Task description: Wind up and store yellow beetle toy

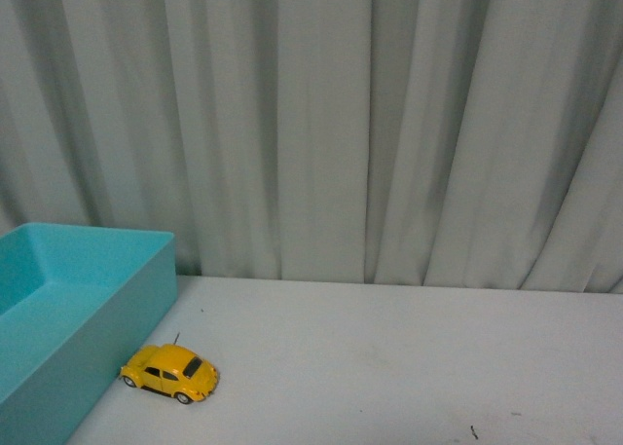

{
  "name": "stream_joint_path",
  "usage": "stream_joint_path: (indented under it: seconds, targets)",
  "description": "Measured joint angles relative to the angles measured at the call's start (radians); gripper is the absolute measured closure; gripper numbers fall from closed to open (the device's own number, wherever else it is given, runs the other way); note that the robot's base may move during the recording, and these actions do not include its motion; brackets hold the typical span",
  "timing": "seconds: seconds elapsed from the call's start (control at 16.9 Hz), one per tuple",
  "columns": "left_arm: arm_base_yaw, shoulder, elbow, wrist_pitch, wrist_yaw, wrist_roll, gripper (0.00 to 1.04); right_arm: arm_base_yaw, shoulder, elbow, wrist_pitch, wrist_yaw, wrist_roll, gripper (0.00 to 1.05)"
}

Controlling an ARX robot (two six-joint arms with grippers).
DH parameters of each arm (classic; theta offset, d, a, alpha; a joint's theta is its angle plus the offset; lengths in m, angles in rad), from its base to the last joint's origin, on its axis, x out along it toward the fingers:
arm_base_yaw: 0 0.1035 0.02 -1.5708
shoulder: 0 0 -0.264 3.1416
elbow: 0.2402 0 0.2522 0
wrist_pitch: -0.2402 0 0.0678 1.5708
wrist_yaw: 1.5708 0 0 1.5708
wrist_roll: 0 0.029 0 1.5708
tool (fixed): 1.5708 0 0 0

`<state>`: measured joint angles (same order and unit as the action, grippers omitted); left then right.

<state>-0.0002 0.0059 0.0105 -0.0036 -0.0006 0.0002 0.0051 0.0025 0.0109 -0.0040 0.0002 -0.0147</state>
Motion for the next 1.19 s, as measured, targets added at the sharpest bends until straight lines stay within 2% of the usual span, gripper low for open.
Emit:
stream_joint_path:
  seconds: [0.12, 0.24, 0.3, 0.36, 0.41, 0.47, 0.53, 0.59, 0.77, 0.89, 1.01, 1.19]
  targets:
    - [0.0, 0.0, 0.0, 0.0, 0.0, 0.0, 0.07, 0.0, 0.0, 0.0, 0.0, 0.0, 0.0, 0.04]
    - [0.0, 0.0, 0.0, 0.0, 0.0, 0.0, 0.07, 0.0, 0.0, 0.0, 0.0, 0.0, 0.0, 0.07]
    - [0.007, 0.015, 0.018, -0.064, 0.018, -0.031, 0.07, 0.0, 0.0, 0.0, 0.0, 0.0, 0.0, 0.07]
    - [0.034, 0.186, 0.122, -0.259, 0.092, -0.161, 0.07, 0.0, 0.0, 0.0, 0.001, 0.0, 0.0, 0.07]
    - [0.016, 0.453, 0.242, -0.224, 0.064, -0.339, 0.07, 0.0, 0.0, 0.0, 0.0, -0.002, 0.0, 0.07]
    - [-0.025, 0.643, 0.353, -0.099, 0.04, -0.457, 0.07, 0.0, 0.0, 0.0, 0.0, -0.001, 0.0, 0.07]
    - [-0.069, 0.813, 0.449, 0.028, -0.011, -0.481, 0.07, 0.0, 0.0, 0.0, -0.001, 0.001, 0.0, 0.07]
    - [-0.1, 0.944, 0.5, 0.116, -0.015, -0.473, 0.07, 0.0, 0.0, 0.0, -0.001, 0.0, 0.0, 0.07]
    - [-0.164, 1.283, 0.58, 0.312, -0.018, -0.285, 0.07, 0.0, 0.0, 0.0, -0.001, 0.0, 0.0, 0.07]
    - [-0.158, 1.441, 0.69, 0.386, 0.061, -0.055, 0.07, 0.0, 0.0, 0.0, 0.0, 0.0, 0.0, 0.07]
    - [-0.174, 1.556, 0.801, 0.336, 0.156, 0.185, 0.07, 0.0, 0.0, 0.0, 0.0, 0.0, 0.0, 0.07]
    - [-0.218, 1.728, 1.065, 0.112, 0.212, 0.623, 0.07, 0.0, 0.0, 0.0, 0.0, 0.0, 0.0, 0.07]
